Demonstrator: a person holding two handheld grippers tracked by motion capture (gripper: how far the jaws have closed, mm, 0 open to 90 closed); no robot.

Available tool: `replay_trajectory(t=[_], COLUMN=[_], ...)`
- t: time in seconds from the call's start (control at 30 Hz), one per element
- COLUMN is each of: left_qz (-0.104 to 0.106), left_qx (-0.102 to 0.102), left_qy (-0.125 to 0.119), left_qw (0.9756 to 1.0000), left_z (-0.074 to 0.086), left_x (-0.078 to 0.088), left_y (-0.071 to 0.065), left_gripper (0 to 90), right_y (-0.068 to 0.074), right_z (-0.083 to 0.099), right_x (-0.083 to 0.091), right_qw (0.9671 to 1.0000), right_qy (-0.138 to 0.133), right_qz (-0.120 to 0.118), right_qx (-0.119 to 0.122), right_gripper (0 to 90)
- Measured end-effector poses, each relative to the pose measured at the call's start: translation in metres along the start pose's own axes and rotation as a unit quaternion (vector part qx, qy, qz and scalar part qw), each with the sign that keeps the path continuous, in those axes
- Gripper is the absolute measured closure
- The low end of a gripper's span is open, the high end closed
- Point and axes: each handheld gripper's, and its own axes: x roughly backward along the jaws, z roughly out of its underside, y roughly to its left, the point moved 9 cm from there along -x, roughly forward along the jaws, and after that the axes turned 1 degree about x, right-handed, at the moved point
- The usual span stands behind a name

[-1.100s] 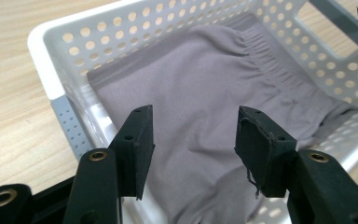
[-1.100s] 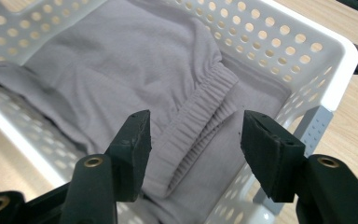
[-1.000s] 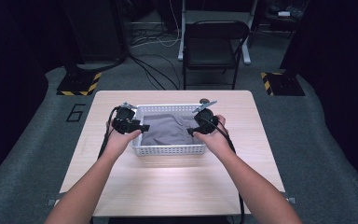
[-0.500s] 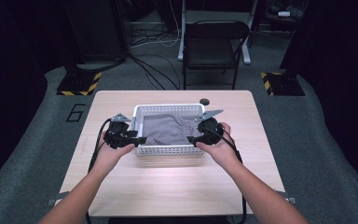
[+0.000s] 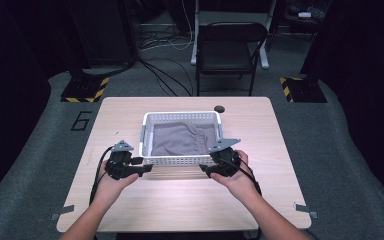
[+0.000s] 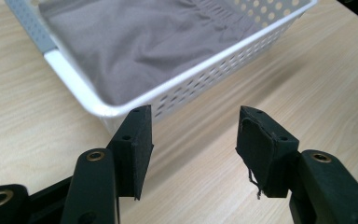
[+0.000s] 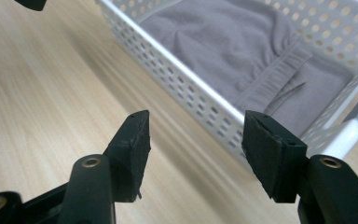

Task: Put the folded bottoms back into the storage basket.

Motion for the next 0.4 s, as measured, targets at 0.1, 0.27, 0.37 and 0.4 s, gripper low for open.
replay_trajectory(t=[0.1,0.27,0.37,0.4], left_qz=[-0.002,-0.007,-0.012,-0.013], left_qx=[0.001,0.005,0.009,0.008], left_qy=[0.003,-0.001,-0.004,-0.001], left_qw=[1.0000,1.0000,0.9999,0.9999], left_z=[0.009,0.023,0.030,0.034], left_x=[-0.001,-0.004,-0.007,-0.008], left_y=[0.000,0.002,0.004,0.005], left_gripper=[45.2,43.8,42.6,42.2], right_y=[0.005,0.006,0.006,0.005], right_z=[0.011,0.027,0.035,0.039], right_x=[-0.001,-0.006,-0.008,-0.009], right_qw=[1.0000,0.9999,0.9997,0.9997], right_qy=[0.001,-0.002,-0.002,0.000], right_qz=[-0.001,0.002,0.013,0.015], right_qx=[-0.002,-0.010,-0.021,-0.019], right_gripper=[41.5,41.6,41.7,41.8])
